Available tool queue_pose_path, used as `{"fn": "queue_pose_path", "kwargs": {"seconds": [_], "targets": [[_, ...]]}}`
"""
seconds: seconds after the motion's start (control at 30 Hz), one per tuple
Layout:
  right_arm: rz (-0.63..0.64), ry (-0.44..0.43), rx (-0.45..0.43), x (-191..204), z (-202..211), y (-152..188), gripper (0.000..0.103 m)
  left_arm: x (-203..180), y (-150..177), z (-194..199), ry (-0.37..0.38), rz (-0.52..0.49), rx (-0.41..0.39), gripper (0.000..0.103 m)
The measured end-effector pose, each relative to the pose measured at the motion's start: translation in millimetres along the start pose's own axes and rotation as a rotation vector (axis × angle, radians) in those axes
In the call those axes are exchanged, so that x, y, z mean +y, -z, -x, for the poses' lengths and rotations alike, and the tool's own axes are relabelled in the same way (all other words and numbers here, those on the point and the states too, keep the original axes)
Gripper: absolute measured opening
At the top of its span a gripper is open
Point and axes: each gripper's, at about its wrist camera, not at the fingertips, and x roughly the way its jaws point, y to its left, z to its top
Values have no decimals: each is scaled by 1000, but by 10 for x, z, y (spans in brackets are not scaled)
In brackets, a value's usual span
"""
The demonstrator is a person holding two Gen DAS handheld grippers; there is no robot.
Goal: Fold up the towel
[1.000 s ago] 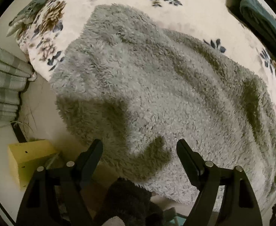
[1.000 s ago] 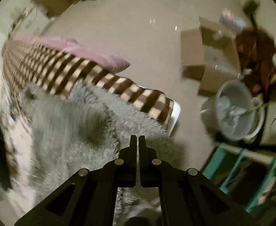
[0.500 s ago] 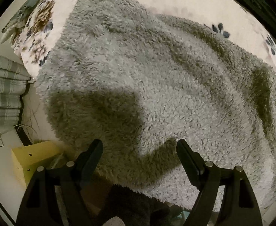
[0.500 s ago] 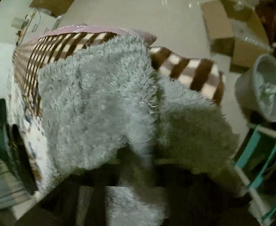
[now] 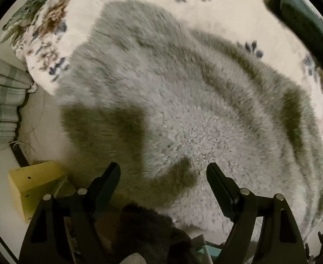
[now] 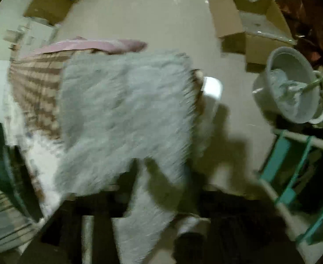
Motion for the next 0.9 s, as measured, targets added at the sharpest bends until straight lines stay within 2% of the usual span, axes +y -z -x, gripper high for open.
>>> {"fn": "queue_pose_path", "kwargs": {"seconds": [0.07,0.17,0.3,0.4,0.47,0.53,0.67,0.73,0.83,0.9], "targets": [[48,-35,-10,164,110,234,63,153,-16,165,16,14,-25,80],[183,-28,41,576,111,764,66,388,-111,286,3,33,-66,80],[358,-34,265,1187,-354,1800,66,737,-375,215,-31,76,-85,80],[363,-39,410,1389,-724,2505,66,983,-542,117,-34,114,-78,80],[349,-39,498,1446,-975,3006,66,1143,-676,-8,-21,125,-43,80],[336,-18,537,1460,-1144,3429,66,1304,-789,-88,13,146,-20,80],[273,-16,629,1503,-1369,4073,66,1578,-909,-30,24,161,-62,80],[279,-24,684,1655,-1482,4439,66,1702,-939,-4,6,151,-78,80],[439,-38,694,2031,-1532,4983,66,1876,-977,-58,-56,119,-69,80],[631,-56,679,2374,-1514,5403,66,1984,-969,-76,-102,103,-68,80]]}}
